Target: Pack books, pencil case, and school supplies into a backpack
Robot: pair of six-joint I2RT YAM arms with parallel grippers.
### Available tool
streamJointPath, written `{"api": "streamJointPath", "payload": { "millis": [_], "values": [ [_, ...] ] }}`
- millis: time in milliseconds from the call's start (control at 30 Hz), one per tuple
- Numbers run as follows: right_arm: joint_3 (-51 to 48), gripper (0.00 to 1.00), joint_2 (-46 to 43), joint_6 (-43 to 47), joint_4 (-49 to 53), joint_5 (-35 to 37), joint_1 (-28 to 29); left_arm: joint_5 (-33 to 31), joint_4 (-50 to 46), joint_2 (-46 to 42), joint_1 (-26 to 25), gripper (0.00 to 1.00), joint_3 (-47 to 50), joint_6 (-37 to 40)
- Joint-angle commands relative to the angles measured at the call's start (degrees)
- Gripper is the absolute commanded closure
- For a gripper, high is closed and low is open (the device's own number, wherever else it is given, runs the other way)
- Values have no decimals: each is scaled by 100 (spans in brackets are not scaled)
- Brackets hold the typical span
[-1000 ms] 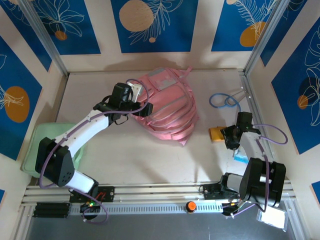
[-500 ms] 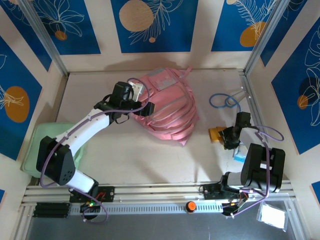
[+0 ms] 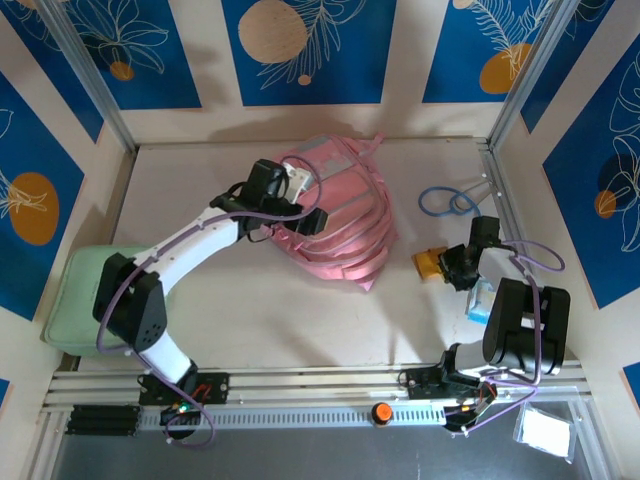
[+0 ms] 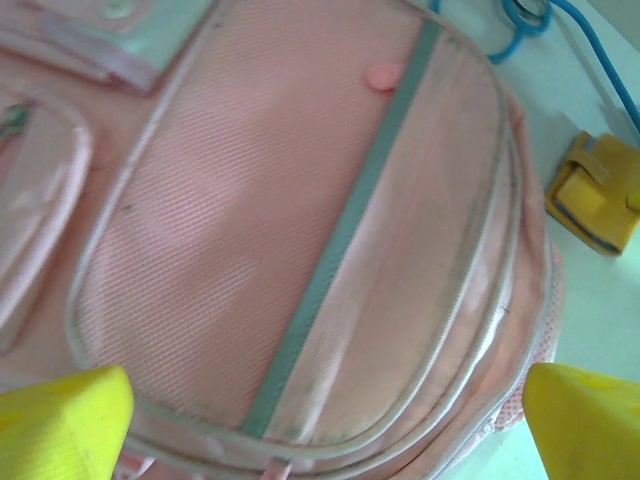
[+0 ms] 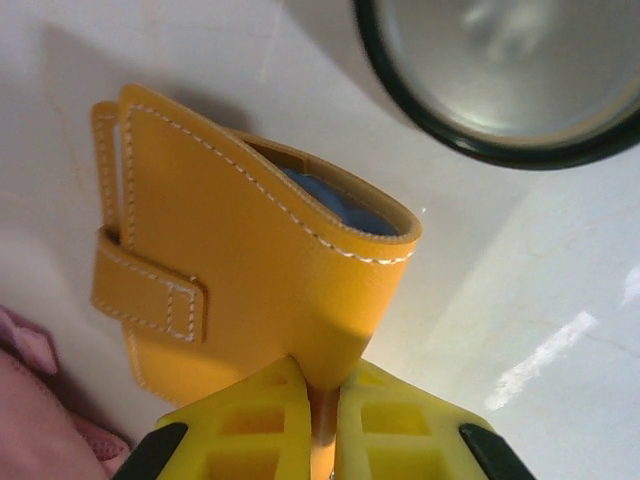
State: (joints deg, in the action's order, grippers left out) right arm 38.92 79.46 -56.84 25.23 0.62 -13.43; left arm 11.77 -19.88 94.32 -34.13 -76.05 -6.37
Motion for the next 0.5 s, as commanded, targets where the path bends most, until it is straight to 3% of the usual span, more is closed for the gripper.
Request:
{"api": "streamJointPath", "payload": {
  "millis": [0,167,367,467],
  "values": [
    [149,99,-382,303,23,-135,94,193,-315,299,-257,3,-404,458],
    [226,100,-858,766,-854,-1281,360,297,-925,978,-568,11,-1149,902],
    [266,100,-1372,850,-1243,-1512,622,-502,-1602,1750,-786,30,-1985,1156],
    [300,100,-1511,883,-1275,-1613,623,-579,-1773,2023,-788,33,-2253,1059]
  ]
}}
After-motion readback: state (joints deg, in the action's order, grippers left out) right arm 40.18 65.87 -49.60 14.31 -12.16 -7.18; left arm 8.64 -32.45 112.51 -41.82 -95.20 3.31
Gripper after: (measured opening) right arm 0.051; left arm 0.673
